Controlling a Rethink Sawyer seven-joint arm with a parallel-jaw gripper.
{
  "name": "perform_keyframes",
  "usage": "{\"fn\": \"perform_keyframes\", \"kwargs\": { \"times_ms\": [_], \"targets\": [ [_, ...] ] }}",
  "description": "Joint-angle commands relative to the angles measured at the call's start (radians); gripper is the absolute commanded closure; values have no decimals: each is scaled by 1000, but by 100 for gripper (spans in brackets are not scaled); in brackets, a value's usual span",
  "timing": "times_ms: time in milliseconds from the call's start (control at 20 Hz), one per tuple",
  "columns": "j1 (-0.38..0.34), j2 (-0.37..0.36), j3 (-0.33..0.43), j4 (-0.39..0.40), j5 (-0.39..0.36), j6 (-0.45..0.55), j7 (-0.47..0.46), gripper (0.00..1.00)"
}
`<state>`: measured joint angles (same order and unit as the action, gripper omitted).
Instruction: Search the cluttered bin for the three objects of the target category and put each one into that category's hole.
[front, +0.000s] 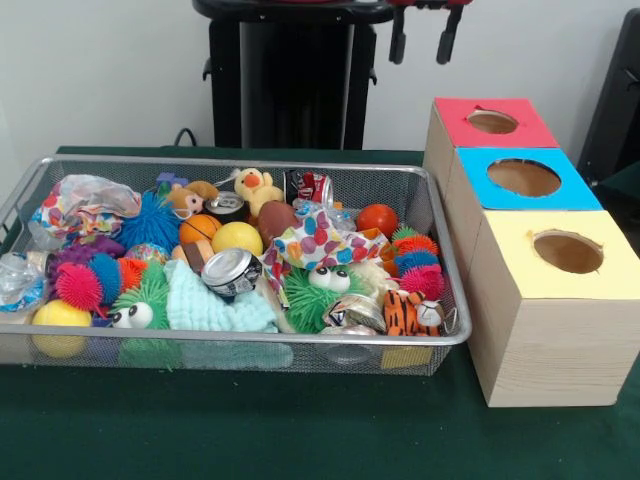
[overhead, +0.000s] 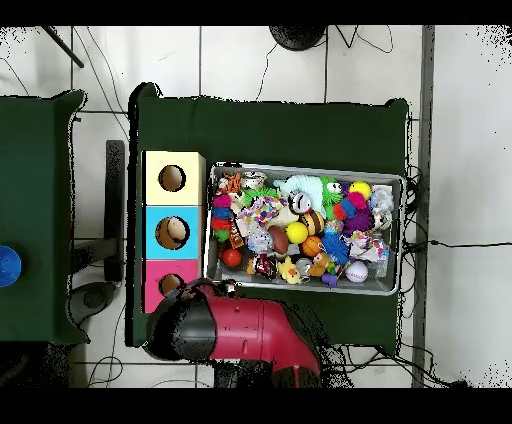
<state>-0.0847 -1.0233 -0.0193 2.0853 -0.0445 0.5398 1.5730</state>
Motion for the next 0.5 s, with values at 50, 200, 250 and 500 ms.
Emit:
{"fn": "perform_keyframes", "kwargs": {
  "times_ms": [50,200,250,500],
  "targets": [
    [28,156,-78,-90,-103,-147,212,0],
    [20,204,-92,-106,-116,-176,193,0],
    [13,224,-90,-109,-116,-178,183,0],
    [-8,327,-92,-75,-98,-332,207,0]
  ]
}}
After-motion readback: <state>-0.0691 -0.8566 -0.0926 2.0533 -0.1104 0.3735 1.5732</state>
